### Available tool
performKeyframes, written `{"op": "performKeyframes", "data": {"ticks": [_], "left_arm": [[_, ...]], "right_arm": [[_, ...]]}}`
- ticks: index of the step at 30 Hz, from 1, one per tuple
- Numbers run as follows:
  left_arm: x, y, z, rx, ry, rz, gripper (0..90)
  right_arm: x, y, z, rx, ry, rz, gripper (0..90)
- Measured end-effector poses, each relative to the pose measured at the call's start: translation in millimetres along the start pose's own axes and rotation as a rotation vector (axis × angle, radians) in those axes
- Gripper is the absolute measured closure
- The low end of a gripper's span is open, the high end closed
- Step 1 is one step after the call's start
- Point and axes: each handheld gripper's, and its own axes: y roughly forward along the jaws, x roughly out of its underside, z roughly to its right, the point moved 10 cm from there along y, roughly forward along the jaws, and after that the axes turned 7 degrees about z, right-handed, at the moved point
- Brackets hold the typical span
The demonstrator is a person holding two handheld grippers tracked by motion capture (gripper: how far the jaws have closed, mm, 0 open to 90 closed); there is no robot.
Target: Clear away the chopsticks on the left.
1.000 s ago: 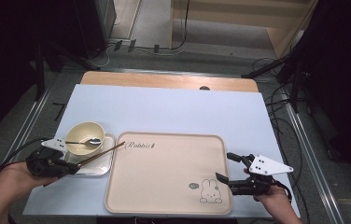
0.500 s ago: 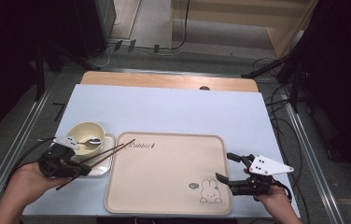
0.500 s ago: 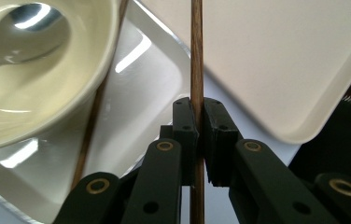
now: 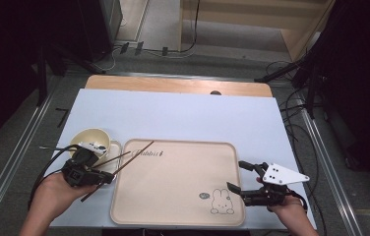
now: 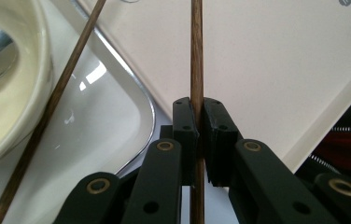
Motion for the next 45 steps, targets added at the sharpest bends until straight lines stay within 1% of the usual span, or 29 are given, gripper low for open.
{"op": "performKeyframes", "data": {"ticks": [1,2,3,4,5,6,7,8,9,12,14,15,16,17,20,22,23,25,26,27,29,34,37,42,45], "left_arm": [[-0.6,2.0,2.2,0.004,-0.009,0.000,85.4],[-2.1,3.7,3.1,-0.005,-0.017,0.008,85.4],[-3.0,5.6,5.0,0.002,-0.031,0.007,85.4],[-6.7,8.7,8.2,-0.005,-0.015,0.023,85.5],[-6.7,8.7,8.2,-0.005,-0.015,0.023,85.5],[-8.3,9.9,10.2,-0.004,-0.004,0.027,85.5],[-10.5,11.1,10.9,-0.014,-0.008,0.038,85.6],[-11.2,12.6,12.2,-0.012,-0.010,0.033,85.6],[-12.3,14.4,13.2,-0.017,-0.016,0.035,85.6],[-13.7,21.3,16.4,-0.007,-0.040,0.025,85.6],[-15.0,26.3,17.8,-0.015,-0.050,0.023,85.6],[-15.7,29.2,19.2,-0.011,-0.059,0.022,85.6],[-18.5,32.7,21.4,-0.012,-0.072,0.033,85.6],[-18.5,32.7,21.4,-0.012,-0.072,0.033,85.6],[-20.4,39.4,22.9,-0.025,-0.072,0.037,85.6],[-20.9,43.2,26.1,-0.024,-0.068,0.045,85.6],[-20.7,44.9,27.0,-0.026,-0.067,0.044,85.6],[-19.2,49.0,26.6,-0.026,-0.076,0.039,85.6],[-16.8,53.1,25.7,-0.028,-0.091,0.032,85.5],[-16.8,53.1,25.7,-0.028,-0.091,0.032,85.5],[-15.4,57.2,25.7,-0.018,-0.106,0.030,85.5],[-9.2,65.4,27.2,-0.024,-0.103,-0.003,85.4],[-8.9,69.9,27.1,-0.030,-0.110,-0.007,85.4],[-7.1,74.6,27.7,-0.043,-0.097,-0.021,85.1],[-6.3,74.7,26.6,-0.044,-0.097,-0.023,85.0]], "right_arm": [[0.0,0.2,0.0,-0.001,0.002,-0.001,21.6],[0.1,0.5,-0.1,-0.001,0.002,0.000,21.6],[0.1,0.5,0.2,-0.001,-0.001,0.001,21.6],[0.0,0.4,1.4,0.002,0.004,-0.001,21.6],[-0.2,0.7,2.4,0.005,0.005,-0.002,21.6],[-0.2,0.7,2.4,0.005,0.005,-0.002,21.6],[0.2,1.9,3.2,0.009,0.008,-0.004,21.8],[2.2,3.3,3.4,0.008,0.004,-0.016,21.9],[2.2,3.3,3.4,0.008,0.004,-0.016,21.9],[2.1,3.7,3.2,0.007,0.005,-0.016,21.9],[1.6,3.1,3.8,0.007,0.007,-0.011,21.9],[1.6,3.1,3.8,0.007,0.007,-0.011,21.9],[2.9,2.4,4.3,0.009,0.009,-0.016,21.9],[2.9,2.4,4.3,0.009,0.009,-0.016,21.9],[3.3,0.4,4.5,0.013,0.009,-0.016,21.9],[3.0,0.0,4.2,0.012,0.009,-0.012,21.9],[3.5,-0.2,4.1,0.012,0.007,-0.016,21.9],[3.7,0.0,3.4,0.009,0.005,-0.017,21.9],[3.4,0.1,2.8,0.009,0.003,-0.015,21.9],[3.4,0.1,2.8,0.009,0.003,-0.015,21.9],[3.8,-0.2,2.6,0.012,0.002,-0.018,21.9],[3.8,-1.0,1.2,0.012,0.004,-0.019,21.8],[5.2,-1.6,1.3,0.016,0.002,-0.028,21.9],[4.8,-3.3,0.5,0.017,-0.001,-0.026,21.8],[4.6,-3.4,0.6,0.018,0.000,-0.024,21.8]]}}
